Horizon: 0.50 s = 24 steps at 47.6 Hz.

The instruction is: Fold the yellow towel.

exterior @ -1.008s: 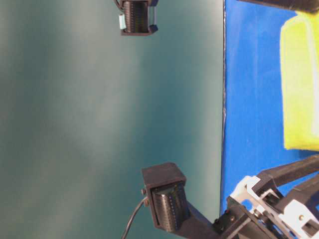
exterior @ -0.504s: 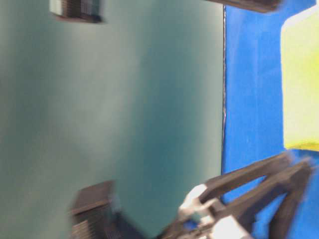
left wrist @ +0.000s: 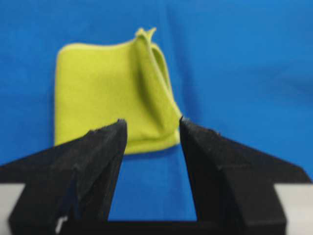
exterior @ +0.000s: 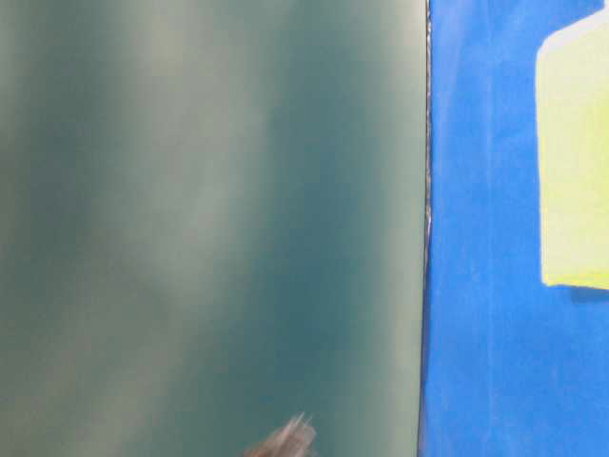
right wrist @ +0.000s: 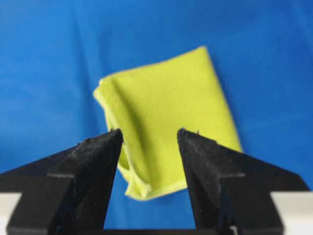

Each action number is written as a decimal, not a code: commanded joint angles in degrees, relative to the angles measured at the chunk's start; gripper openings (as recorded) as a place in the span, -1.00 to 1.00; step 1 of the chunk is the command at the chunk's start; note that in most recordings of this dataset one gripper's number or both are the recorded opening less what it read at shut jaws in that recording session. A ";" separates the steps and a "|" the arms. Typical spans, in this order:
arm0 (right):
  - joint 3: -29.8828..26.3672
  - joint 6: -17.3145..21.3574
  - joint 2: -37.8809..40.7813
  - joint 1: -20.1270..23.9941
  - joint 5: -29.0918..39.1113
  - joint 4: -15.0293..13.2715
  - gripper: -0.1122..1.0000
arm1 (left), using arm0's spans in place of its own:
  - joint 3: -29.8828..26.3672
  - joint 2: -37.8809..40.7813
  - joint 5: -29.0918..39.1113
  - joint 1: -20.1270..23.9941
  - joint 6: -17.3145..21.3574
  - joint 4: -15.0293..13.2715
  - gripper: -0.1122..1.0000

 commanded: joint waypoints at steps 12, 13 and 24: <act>5.71 0.26 -14.41 -0.79 0.00 -4.75 0.19 | 9.84 -18.98 0.79 0.26 0.09 -0.09 0.00; 6.24 0.26 -15.29 -0.88 0.00 -4.92 0.19 | 10.46 -20.13 0.79 0.35 0.09 0.00 0.00; 13.10 0.35 -23.64 -2.90 -1.67 -5.89 0.19 | 17.14 -31.55 3.52 1.76 0.00 0.00 0.00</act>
